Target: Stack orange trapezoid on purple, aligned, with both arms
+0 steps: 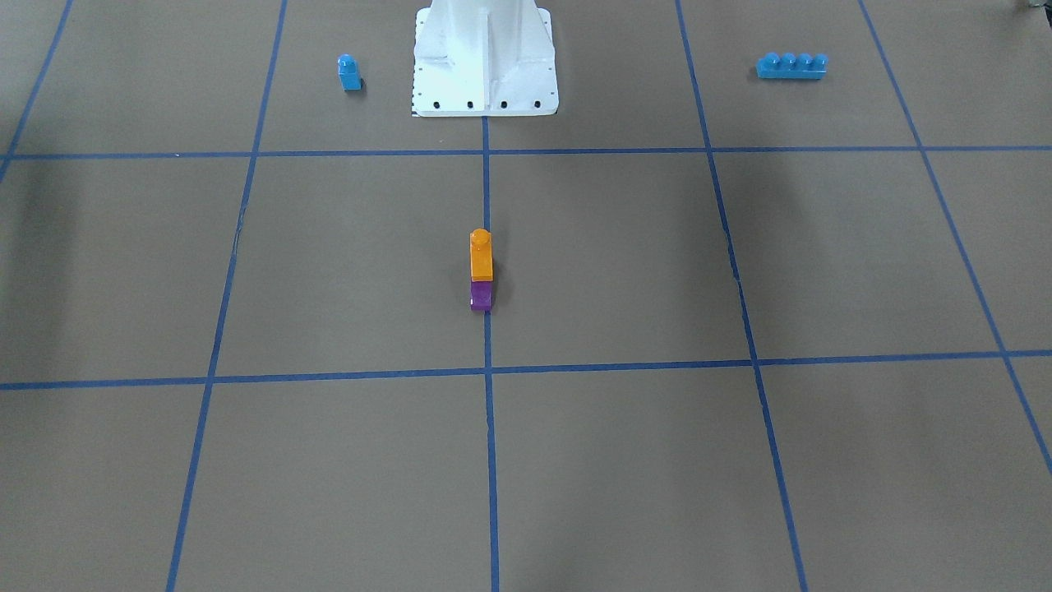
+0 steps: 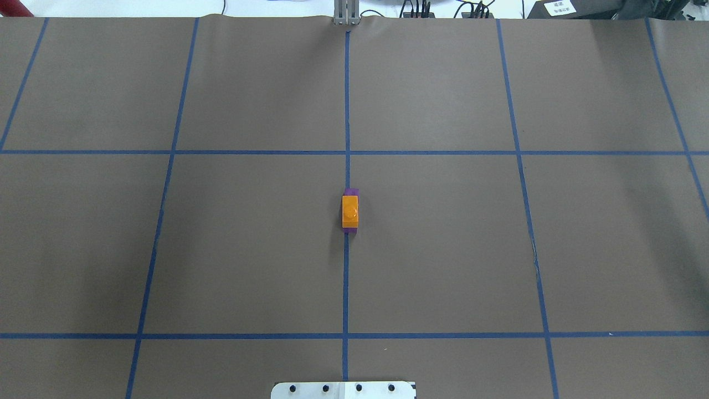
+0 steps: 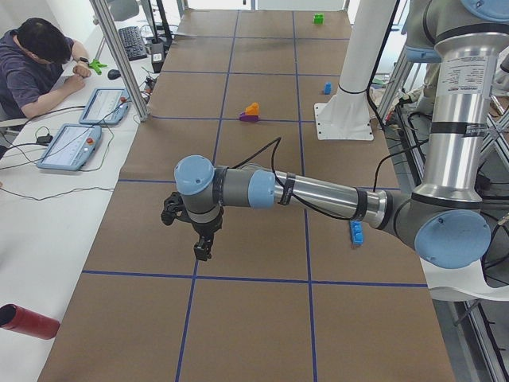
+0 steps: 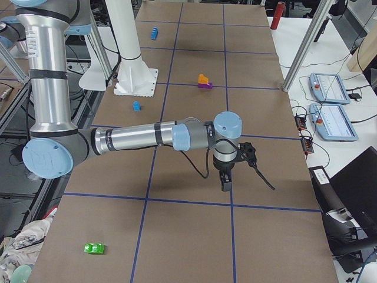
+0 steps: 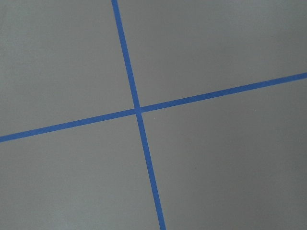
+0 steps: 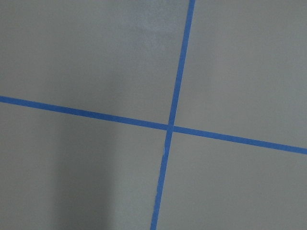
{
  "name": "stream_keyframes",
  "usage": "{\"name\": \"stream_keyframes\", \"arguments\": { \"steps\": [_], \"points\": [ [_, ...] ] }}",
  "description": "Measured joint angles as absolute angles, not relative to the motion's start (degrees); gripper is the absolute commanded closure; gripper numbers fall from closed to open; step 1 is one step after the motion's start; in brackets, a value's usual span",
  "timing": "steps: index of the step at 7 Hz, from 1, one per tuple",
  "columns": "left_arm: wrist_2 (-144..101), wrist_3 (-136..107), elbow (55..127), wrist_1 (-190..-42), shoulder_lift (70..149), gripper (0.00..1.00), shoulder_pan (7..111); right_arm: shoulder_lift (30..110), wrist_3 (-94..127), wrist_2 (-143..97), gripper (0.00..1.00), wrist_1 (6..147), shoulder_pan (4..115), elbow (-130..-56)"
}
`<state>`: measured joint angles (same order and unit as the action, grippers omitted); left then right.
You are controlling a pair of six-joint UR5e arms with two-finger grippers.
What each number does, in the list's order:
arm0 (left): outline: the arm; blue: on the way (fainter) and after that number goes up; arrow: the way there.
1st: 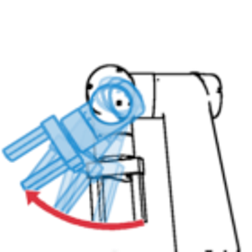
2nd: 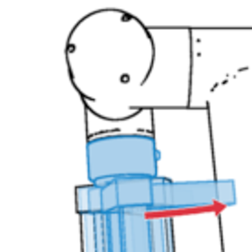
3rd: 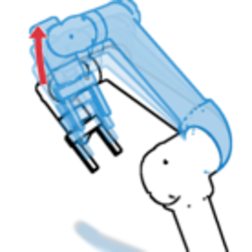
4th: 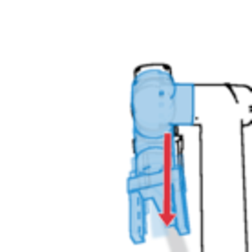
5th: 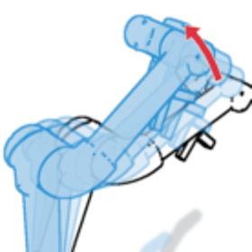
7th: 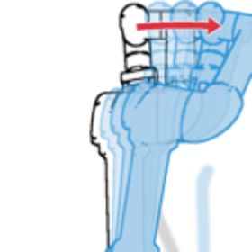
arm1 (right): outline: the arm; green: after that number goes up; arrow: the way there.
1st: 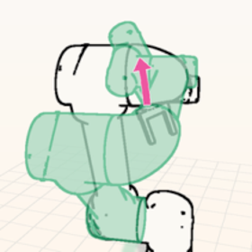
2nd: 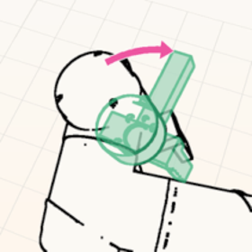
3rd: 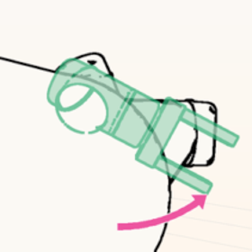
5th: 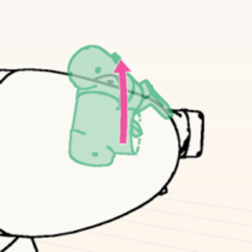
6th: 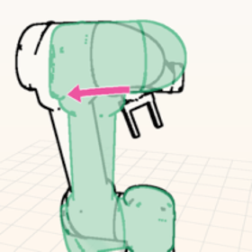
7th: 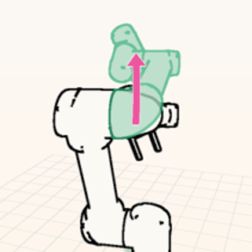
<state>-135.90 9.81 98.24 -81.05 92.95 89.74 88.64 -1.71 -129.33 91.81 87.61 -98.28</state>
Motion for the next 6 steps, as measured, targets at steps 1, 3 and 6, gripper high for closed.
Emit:
{"name": "stream_keyframes", "arguments": {
  "steps": [1,3,6],
  "points": [
    [-136.0,9.9,98.2,-81.1,92.9,0.0,89.7,88.7,-1.4,-129.4,0.0,91.5,87.6,-98.5],
    [-136.0,9.7,98.1,-81.1,92.9,0.0,89.7,88.6,-1.3,-130.2,0.0,91.3,87.6,-99.2],
    [-135.7,9.4,97.8,-81.1,92.8,0.0,89.7,88.6,-1.3,-130.7,0.0,91.2,87.6,-99.3]
  ]
}}
